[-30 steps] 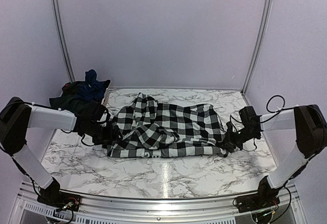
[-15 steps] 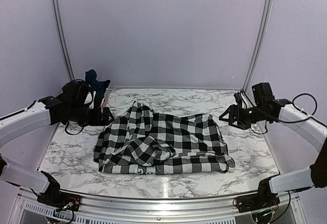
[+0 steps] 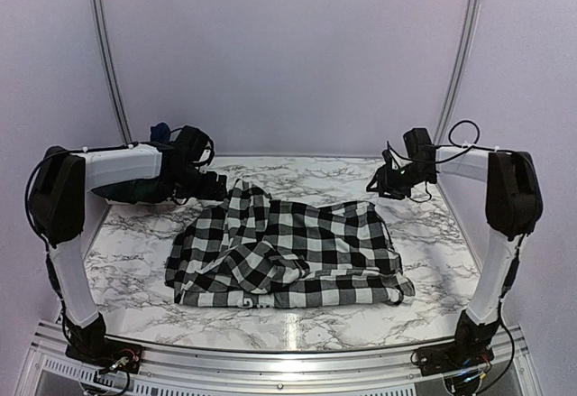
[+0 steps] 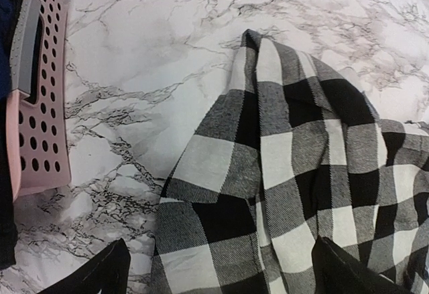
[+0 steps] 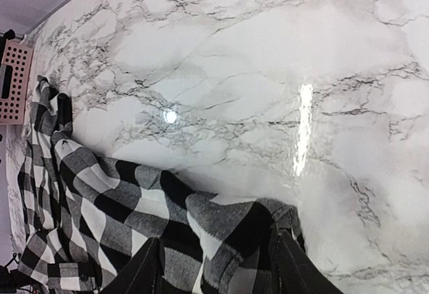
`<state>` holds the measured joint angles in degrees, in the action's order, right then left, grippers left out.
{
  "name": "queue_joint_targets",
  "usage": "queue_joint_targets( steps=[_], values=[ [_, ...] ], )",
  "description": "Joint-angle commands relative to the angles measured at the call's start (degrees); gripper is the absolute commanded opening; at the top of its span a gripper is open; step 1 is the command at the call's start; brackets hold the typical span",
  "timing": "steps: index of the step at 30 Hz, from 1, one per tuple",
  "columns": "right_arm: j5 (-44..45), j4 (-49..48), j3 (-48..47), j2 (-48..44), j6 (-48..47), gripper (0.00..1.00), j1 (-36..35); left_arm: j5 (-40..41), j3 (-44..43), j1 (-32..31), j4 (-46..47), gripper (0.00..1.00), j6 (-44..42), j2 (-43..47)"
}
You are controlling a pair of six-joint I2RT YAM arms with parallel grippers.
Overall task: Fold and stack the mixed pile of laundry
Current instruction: Move the 1/3-folded shirt to the center of the board, then smooth out the 1/3-folded shirt at the center of the board.
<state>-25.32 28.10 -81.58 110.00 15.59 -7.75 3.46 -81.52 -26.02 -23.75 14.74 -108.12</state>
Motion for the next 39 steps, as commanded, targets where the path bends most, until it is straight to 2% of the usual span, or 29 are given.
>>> queue_joint_targets(
  steps=[1,6,8,12,13,14,20,26,29,32,37,39],
  values=[
    [-3.1,2.1,-4.2,5.8,-0.1,0.50,0.2,-1.4,-3.9,1.2,-2.4,0.97,-0.1,-5.1],
    [-7.3,-0.5,-0.8,6.3,2.9,0.55,0.1,-3.2,-3.5,1.2,-2.6,0.99,-0.2,-8.1],
    [-8.8,-1.5,0.1,6.7,3.6,0.51,0.1,-2.5,-2.5,1.2,-2.6,0.99,-0.7,-8.8],
    [-8.9,-2.6,1.0,6.2,3.8,0.09,0.8,-2.1,-0.9,1.2,-3.3,0.90,-1.8,-9.9],
    [-8.7,-2.9,1.4,5.4,3.9,0.03,1.5,-1.6,-0.5,1.2,-3.5,0.86,-2.0,-10.0],
    [-8.2,-3.1,2.1,3.9,4.0,0.00,2.2,-1.1,-0.1,1.2,-3.8,0.83,-2.2,-10.1],
    [-3.1,-4.4,6.9,-3.4,3.0,0.00,7.1,1.1,2.7,2.0,-4.8,0.65,-2.7,-10.2],
    [-4.8,-7.0,5.8,3.5,3.8,0.00,8.9,0.8,2.3,2.8,-4.7,0.58,-3.0,-11.7],
    [-4.8,-6.4,2.5,7.6,3.6,0.14,9.0,-0.1,0.8,2.8,-4.8,0.59,-3.5,-12.0],
    [-1.7,-2.4,-1.5,8.2,1.8,0.31,9.0,-1.5,-0.2,2.8,-4.1,0.65,-3.8,-8.9],
    [3.1,4.1,-3.7,-0.7,-2.7,0.60,8.7,-7.7,0.7,2.6,-2.3,0.81,-5.6,2.6],
    [1.6,5.4,-2.2,-5.3,-4.4,0.63,8.0,-11.8,2.5,2.3,-2.0,0.87,-7.2,7.0]
  ],
)
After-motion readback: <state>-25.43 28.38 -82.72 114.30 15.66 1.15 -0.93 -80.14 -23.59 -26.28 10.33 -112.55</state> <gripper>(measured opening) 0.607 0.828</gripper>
